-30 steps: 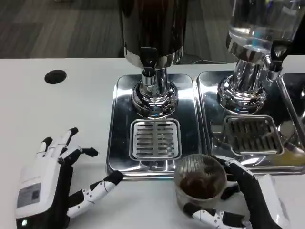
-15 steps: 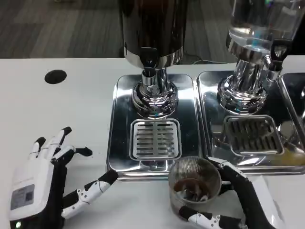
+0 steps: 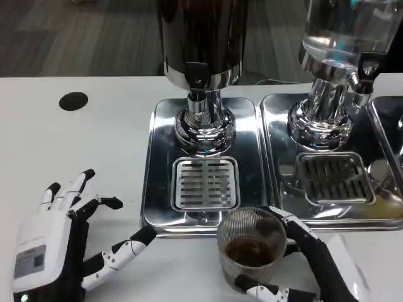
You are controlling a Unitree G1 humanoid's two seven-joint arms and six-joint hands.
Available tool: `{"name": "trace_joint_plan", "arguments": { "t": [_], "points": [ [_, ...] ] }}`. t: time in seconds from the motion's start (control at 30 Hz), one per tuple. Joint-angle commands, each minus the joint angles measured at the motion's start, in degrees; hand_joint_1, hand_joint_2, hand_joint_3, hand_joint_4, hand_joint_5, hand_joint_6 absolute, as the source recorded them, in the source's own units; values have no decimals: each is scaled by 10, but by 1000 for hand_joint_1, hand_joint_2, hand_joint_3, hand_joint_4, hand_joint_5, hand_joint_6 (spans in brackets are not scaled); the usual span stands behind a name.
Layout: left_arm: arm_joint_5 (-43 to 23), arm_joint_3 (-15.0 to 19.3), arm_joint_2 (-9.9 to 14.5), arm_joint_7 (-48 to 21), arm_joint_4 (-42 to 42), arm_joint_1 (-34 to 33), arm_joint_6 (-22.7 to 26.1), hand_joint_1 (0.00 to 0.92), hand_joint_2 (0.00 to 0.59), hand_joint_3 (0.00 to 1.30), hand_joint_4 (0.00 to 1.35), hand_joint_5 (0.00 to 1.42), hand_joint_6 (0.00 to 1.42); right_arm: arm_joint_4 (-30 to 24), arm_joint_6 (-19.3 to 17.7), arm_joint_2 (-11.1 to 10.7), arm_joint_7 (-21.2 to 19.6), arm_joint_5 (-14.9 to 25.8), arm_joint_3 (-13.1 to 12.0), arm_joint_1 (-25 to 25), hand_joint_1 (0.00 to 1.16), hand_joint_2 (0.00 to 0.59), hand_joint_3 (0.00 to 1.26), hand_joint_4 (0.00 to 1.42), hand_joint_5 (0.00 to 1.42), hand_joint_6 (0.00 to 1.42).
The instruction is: Grasp the cup under the faucet to collect the drink, then remove the cup.
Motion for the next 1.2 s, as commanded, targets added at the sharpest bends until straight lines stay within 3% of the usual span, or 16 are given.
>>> {"name": "trace_joint_plan", "arguments": {
  "t": [0.03, 0.23, 0.43, 0.53, 0.67, 0.97, 1.2],
  "points": [
    [-5, 0, 1, -4, -9, 3, -5, 0, 69, 547, 0, 141, 47, -3, -27, -1, -2, 7, -1, -8, 807, 179, 174, 246, 297, 484],
    [0, -3, 0, -6, -10, 0, 1, 0, 68, 547, 0, 141, 47, -21, -28, -8, -8, -18, -5, -2, 812, 180, 115, 144, 225, 453],
    [0, -4, -1, -6, -8, -2, 0, 0, 70, 548, 0, 141, 47, -19, -37, -7, -2, 2, -11, 5, 773, 184, 88, 87, 171, 398],
    [-1, -3, -1, -6, -8, -2, 0, 0, 71, 548, 0, 141, 47, -20, -46, -4, 5, 27, -18, 8, 748, 194, 24, 2, 24, 236],
    [-1, -3, 0, -7, -9, -2, 0, 0, 74, 548, 0, 141, 47, -35, -56, -2, 25, 81, -31, 12, 714, 206, 0, 0, 0, 92],
    [-1, -4, -1, -9, -11, -3, -2, 0, 75, 533, 0, 141, 47, -85, -38, 0, 67, 154, -65, 15, 644, 221, 0, 0, 0, 32],
    [-2, -4, -2, -10, -17, 0, -2, 0, 75, 516, 0, 141, 47, -78, -27, 2, 109, 228, -95, 11, 545, 237, 0, 0, 0, 17]
  ]
}}
